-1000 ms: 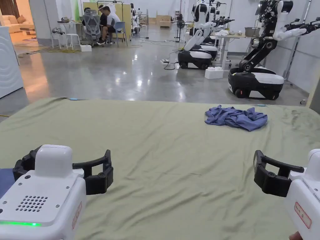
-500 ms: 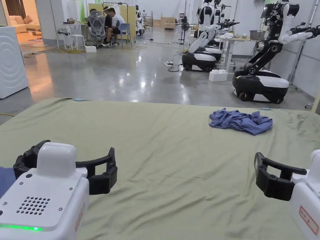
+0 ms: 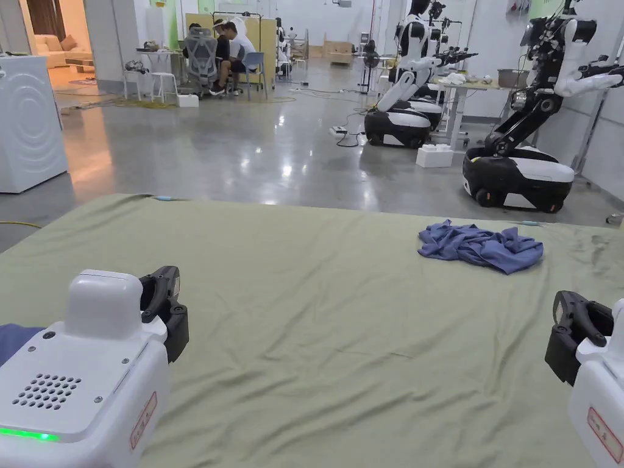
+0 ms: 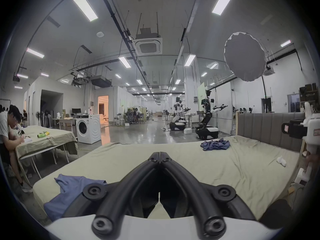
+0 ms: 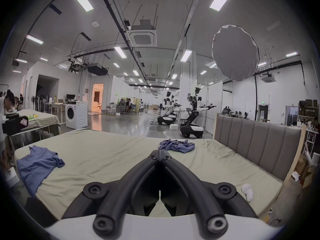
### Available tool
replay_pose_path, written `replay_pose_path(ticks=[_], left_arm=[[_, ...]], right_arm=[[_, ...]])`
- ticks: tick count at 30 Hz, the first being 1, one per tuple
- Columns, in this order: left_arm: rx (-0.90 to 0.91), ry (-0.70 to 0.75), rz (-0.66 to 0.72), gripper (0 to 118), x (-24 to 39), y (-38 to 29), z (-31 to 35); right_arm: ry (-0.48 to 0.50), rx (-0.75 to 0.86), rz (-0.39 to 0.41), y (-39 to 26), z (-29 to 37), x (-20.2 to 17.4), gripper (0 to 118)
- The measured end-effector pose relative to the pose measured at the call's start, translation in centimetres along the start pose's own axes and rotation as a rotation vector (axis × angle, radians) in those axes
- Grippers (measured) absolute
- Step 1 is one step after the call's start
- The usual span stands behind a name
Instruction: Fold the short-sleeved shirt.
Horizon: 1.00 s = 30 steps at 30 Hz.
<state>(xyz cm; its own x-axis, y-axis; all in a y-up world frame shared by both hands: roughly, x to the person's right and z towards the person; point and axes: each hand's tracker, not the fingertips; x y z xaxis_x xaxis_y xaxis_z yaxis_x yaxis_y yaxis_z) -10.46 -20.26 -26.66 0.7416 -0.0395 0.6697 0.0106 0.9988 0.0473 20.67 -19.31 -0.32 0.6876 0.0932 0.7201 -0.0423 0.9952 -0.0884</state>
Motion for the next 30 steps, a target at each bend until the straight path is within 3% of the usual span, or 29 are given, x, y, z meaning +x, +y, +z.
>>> replay_pose_path(ticks=[4,13,19,21,24,28,30], left_arm=[[-0.009,0.057,0.018,0,-2.6,0.0,1.2],[-0.121,0.405,-0.047,0,-15.0,1.4,12.5],[-0.195,0.492,-0.051,0,-18.4,0.8,15.9],[-0.219,0.477,-0.044,0,-18.8,0.6,15.3],[-0.29,0.341,0.068,0,-20.2,1.0,11.9],[-0.482,0.153,0.265,0,-24.1,2.3,2.8],[-0.662,0.192,0.283,0,-26.7,1.3,-3.6]], right_arm=[[0.089,0.009,-0.024,0.7,-0.9,-2.3,2],[0.558,0.026,-0.094,2.9,-2.3,-18.5,2],[0.714,-0.025,-0.099,1.8,-0.8,-23.6,2],[0.741,-0.047,-0.08,1.2,-0.6,-24.0,2],[0.763,-0.077,-0.049,0.2,-0.2,-23.8,2],[0.762,-0.117,0.003,-1.3,0.2,-23.2,2],[0.762,-0.153,0.016,-2.2,0.1,-23.2,2]])
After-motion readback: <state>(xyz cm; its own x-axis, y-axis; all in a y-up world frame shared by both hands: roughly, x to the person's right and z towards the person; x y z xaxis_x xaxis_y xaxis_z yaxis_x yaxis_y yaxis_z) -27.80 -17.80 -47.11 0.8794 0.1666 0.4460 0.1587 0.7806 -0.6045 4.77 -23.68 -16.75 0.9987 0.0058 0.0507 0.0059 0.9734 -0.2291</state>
